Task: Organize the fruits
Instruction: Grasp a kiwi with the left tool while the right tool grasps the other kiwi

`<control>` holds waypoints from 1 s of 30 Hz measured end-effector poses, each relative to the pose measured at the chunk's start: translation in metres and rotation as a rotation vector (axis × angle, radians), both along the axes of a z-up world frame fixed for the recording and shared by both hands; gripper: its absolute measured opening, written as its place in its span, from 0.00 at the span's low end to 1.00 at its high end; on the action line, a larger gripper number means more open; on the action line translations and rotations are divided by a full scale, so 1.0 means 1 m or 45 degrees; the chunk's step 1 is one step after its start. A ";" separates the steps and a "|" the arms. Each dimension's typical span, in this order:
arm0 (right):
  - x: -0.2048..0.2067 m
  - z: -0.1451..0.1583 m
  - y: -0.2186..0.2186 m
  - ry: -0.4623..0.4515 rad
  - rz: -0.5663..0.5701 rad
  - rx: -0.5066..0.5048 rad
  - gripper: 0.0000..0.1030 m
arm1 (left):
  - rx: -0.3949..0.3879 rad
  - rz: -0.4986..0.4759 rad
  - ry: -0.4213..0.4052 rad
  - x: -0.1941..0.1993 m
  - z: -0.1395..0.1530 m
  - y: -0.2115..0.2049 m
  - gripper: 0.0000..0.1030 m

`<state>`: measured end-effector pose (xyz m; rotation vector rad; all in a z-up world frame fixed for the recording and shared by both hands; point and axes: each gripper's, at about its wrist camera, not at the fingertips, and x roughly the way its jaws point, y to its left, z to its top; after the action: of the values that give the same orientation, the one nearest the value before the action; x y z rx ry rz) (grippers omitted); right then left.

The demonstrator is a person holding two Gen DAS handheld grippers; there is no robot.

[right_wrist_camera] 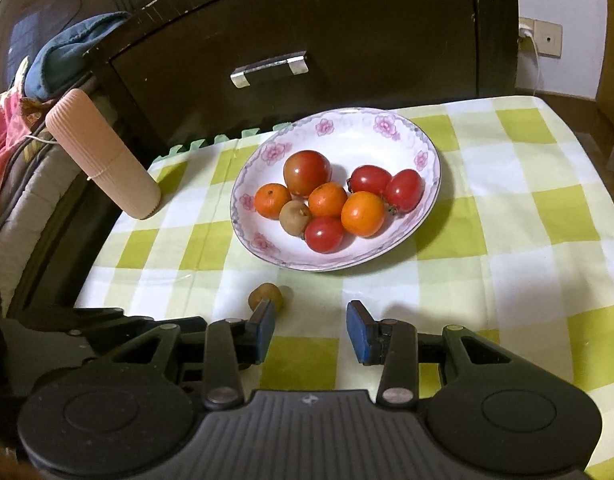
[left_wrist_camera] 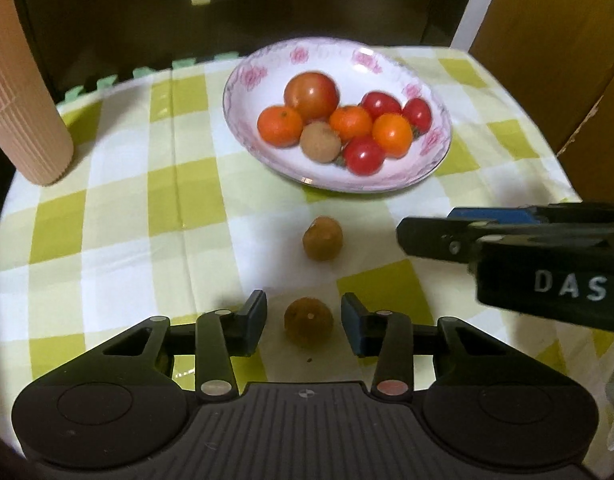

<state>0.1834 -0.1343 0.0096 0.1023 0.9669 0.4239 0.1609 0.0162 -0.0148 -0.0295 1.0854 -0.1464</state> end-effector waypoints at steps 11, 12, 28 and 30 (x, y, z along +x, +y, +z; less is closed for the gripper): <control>0.003 -0.006 0.003 0.036 0.000 -0.004 0.37 | 0.018 -0.002 -0.005 -0.007 0.001 0.004 0.33; 0.003 -0.006 0.003 0.039 -0.002 -0.004 0.37 | 0.024 -0.002 -0.004 -0.008 0.002 0.005 0.32; 0.032 -0.020 0.050 0.146 -0.007 -0.021 0.37 | 0.007 0.023 0.032 -0.022 0.006 0.018 0.33; 0.037 -0.026 0.055 0.181 -0.007 -0.015 0.37 | 0.001 0.023 0.040 -0.022 0.005 0.019 0.33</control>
<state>0.2202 -0.0791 -0.0165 0.1255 1.1083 0.4098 0.1392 0.0350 -0.0095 -0.0410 1.1165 -0.1295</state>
